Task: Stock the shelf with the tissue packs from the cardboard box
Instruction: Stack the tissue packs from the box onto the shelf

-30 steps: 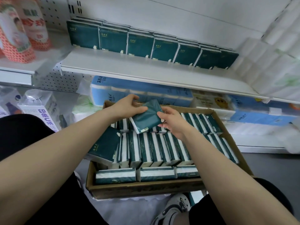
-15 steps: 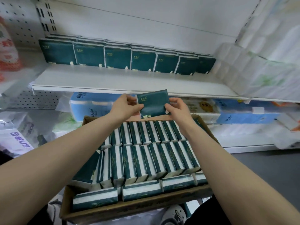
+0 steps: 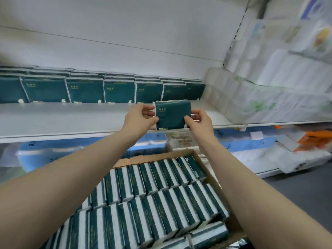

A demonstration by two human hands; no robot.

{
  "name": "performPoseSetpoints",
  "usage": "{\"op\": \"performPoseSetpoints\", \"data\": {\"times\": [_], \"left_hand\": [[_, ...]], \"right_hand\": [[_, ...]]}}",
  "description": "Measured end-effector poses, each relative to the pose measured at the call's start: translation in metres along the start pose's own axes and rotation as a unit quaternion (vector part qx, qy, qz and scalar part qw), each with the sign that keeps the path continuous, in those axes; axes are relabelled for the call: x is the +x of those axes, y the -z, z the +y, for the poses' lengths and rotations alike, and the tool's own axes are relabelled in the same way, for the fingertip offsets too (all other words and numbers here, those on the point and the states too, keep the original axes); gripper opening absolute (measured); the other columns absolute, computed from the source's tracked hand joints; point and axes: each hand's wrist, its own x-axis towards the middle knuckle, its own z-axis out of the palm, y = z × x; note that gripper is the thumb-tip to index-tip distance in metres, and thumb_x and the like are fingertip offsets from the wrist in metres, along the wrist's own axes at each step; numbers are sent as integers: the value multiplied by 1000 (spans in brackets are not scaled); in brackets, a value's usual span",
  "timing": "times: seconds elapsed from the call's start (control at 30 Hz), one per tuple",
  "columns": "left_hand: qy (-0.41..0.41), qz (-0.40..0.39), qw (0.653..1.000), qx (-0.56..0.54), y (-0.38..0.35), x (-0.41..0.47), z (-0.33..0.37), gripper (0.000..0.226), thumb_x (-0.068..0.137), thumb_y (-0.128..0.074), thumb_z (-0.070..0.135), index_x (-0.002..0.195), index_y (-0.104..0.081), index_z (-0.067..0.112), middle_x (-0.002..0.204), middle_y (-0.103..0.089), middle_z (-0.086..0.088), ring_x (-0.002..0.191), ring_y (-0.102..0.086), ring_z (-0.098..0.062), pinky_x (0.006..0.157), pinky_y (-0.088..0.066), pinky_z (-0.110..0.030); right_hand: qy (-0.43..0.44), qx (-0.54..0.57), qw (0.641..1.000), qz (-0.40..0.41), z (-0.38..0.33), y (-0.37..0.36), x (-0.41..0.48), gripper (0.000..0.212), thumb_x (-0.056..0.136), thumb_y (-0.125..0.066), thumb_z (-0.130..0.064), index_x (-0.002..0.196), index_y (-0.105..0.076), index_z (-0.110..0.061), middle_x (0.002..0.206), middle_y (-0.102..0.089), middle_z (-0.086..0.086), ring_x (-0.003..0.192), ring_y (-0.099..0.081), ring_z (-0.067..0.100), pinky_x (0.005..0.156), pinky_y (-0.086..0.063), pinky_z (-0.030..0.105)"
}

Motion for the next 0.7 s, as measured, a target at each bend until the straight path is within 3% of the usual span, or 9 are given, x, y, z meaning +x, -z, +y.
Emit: {"op": "performPoseSetpoints", "data": {"times": [0.27,0.53,0.7], "left_hand": [[-26,-59,998,2,-59,49,4,50,91,-66,12,138,-49,17,126,-57,3,108,-59,-14,88,-44,-25],[-29,-81,996,-13,-114,98,-3,55,89,-66,7,140,-45,17,126,-57,2,113,-57,-15,97,-46,-29],[-52,-88,995,14,-140,124,-11,58,89,-65,9,142,-44,20,137,-55,2,117,-58,-18,104,-45,-37]], "right_hand": [[-8,-23,998,53,27,26,59,23,97,-59,-21,119,-53,-24,103,-61,-8,90,-59,6,78,-47,27],[-2,-48,995,85,51,39,119,27,99,-56,-20,125,-50,-22,115,-60,-4,96,-57,8,73,-43,19],[-11,-65,991,118,67,36,152,35,97,-56,-22,131,-47,-21,132,-54,2,111,-55,15,97,-46,31]]}}
